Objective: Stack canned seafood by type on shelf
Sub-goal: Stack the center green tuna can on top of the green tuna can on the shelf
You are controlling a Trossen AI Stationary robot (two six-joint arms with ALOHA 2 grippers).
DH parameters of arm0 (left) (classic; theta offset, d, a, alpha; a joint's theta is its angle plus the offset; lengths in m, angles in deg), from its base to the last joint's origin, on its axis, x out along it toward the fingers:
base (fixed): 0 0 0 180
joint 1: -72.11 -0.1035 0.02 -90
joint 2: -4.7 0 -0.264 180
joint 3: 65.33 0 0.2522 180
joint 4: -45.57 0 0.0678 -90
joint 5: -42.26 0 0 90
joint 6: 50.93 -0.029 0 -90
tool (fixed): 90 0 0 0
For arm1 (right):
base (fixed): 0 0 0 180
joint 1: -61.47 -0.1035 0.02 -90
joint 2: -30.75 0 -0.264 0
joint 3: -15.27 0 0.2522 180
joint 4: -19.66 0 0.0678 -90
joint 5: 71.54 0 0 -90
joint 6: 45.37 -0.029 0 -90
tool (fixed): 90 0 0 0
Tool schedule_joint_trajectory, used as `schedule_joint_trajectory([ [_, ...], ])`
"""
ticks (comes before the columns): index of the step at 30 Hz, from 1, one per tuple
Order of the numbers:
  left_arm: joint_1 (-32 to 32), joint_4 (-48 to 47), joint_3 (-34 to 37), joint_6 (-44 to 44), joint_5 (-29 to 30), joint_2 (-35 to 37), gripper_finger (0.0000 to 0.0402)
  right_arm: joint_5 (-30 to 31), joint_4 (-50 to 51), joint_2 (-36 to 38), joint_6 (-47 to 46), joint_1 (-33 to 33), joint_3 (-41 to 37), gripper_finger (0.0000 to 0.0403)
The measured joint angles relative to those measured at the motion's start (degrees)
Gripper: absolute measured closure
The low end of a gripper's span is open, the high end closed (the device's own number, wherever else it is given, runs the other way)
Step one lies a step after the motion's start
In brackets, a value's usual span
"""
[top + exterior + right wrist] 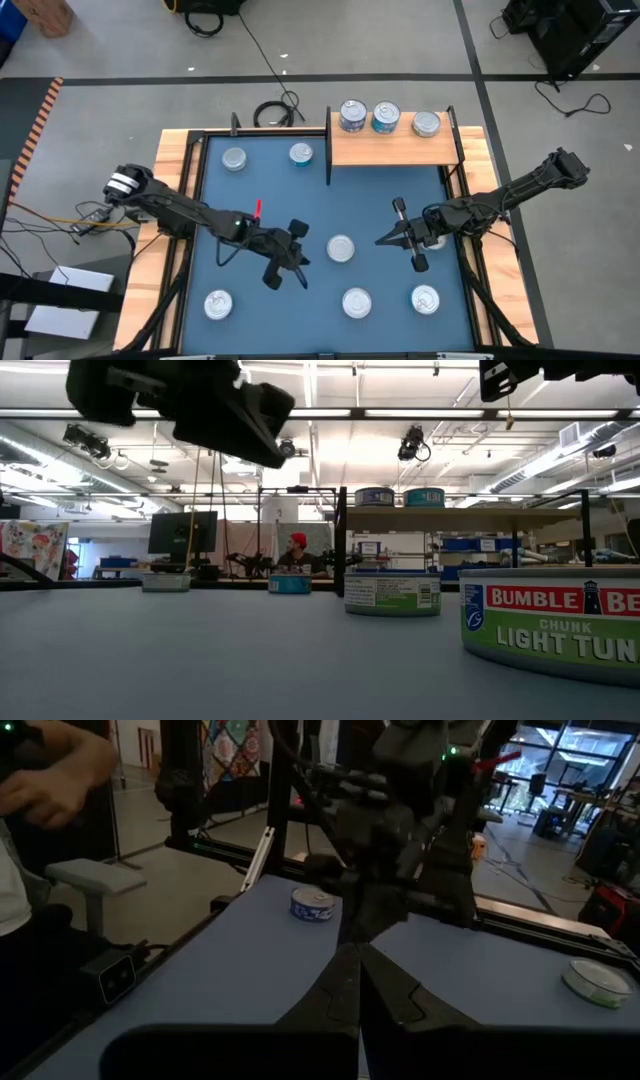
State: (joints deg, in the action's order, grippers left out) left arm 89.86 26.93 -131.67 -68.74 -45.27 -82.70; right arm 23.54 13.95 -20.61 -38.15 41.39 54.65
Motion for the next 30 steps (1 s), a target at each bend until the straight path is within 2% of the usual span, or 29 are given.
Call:
schedule_joint_trajectory([
  [5,-0.28,-0.99,-2.68,-4.01,-0.60,-5.31,0.0393,0.02,0.02,0.00,0.00,0.00,0.00,0.0398],
  [12,-1.23,-0.88,-9.95,-7.49,0.40,-12.05,0.0387,0.02,0.12,0.00,-0.02,0.00,0.00,0.0398],
  [19,-3.11,-7.82,-16.32,-10.06,0.52,-18.63,0.0346,0.00,0.46,0.00,-0.91,0.00,0.00,0.0398],
  [22,-3.17,-7.38,-16.74,-12.15,1.00,-20.19,0.0323,0.00,0.65,0.00,-1.14,0.00,0.00,0.0398],
  [27,-3.02,-5.54,-16.70,-16.96,7.73,-20.89,0.0303,0.02,0.74,0.00,-1.14,0.00,0.00,0.0398],
  [30,-3.06,-5.30,-16.61,-17.98,8.47,-20.89,0.0302,0.01,0.80,-0.01,-1.14,0.00,0.00,0.0397],
])
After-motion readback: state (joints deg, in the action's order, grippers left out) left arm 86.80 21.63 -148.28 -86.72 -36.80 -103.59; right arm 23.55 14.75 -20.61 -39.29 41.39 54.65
